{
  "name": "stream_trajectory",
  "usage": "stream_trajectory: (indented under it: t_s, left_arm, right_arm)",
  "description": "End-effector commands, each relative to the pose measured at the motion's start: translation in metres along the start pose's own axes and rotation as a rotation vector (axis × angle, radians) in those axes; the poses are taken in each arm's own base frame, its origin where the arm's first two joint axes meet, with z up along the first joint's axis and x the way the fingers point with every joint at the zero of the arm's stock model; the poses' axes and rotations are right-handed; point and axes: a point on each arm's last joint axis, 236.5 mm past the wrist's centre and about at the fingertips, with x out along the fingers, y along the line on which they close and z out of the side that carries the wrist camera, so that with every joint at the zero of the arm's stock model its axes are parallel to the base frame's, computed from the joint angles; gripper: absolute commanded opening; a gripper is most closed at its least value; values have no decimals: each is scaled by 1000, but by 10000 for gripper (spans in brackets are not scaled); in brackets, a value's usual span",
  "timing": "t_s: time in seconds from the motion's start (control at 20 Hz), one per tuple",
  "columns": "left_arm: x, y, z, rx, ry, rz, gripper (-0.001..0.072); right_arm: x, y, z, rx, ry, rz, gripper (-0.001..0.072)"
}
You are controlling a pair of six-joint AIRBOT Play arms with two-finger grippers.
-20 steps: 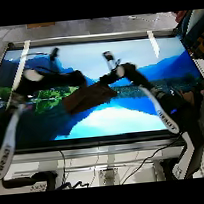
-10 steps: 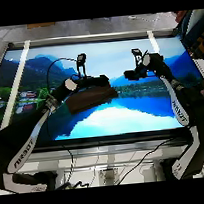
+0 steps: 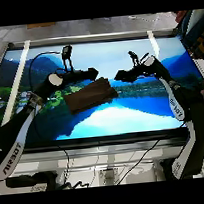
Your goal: Fold the clothes and pants, and hang the long-sleeved shirts on hangers.
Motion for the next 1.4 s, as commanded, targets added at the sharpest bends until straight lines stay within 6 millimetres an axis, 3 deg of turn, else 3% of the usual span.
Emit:
stream_trajectory:
  t_s: [0.0, 0.2, 0.5, 0.8, 0.9, 0.95, 1.0, 1.05, 1.1, 1.2, 1.35]
  left_arm:
    - [-6, 5, 1, 2, 11, 2, 697]
    - [-6, 9, -1, 36, 19, 20, 696]
    - [-6, 16, -7, 99, 46, 49, 695]
    - [-6, 17, -7, 99, 46, 50, 695]
    - [-6, 16, -7, 99, 46, 49, 696]
    - [-7, 17, -6, 99, 45, 51, 695]
    - [-7, 19, -5, 97, 43, 54, 695]
    - [-10, 22, -2, 96, 36, 59, 695]
    - [-15, 25, 2, 105, 32, 67, 694]
    - [-35, 31, 10, 170, 40, 98, 694]
    - [-80, 30, 26, 270, 51, 137, 693]
  right_arm:
    - [24, 7, -10, 30, 24, -27, 705]
    - [39, 9, -16, 77, 33, -57, 691]
    - [62, -3, -64, 161, 215, -33, 690]
    - [83, 62, -105, 263, 381, 229, 681]
    - [98, 79, -116, 224, 394, 225, 593]
    - [106, 89, -116, 200, 376, 221, 508]
    - [110, 99, -113, 165, 357, 225, 332]
    - [112, 110, -108, 125, 334, 233, 72]
    - [110, 120, -101, 101, 320, 243, 17]
    - [92, 139, -80, 42, 288, 273, 16]
    - [33, 159, -34, -45, 198, 306, 16]
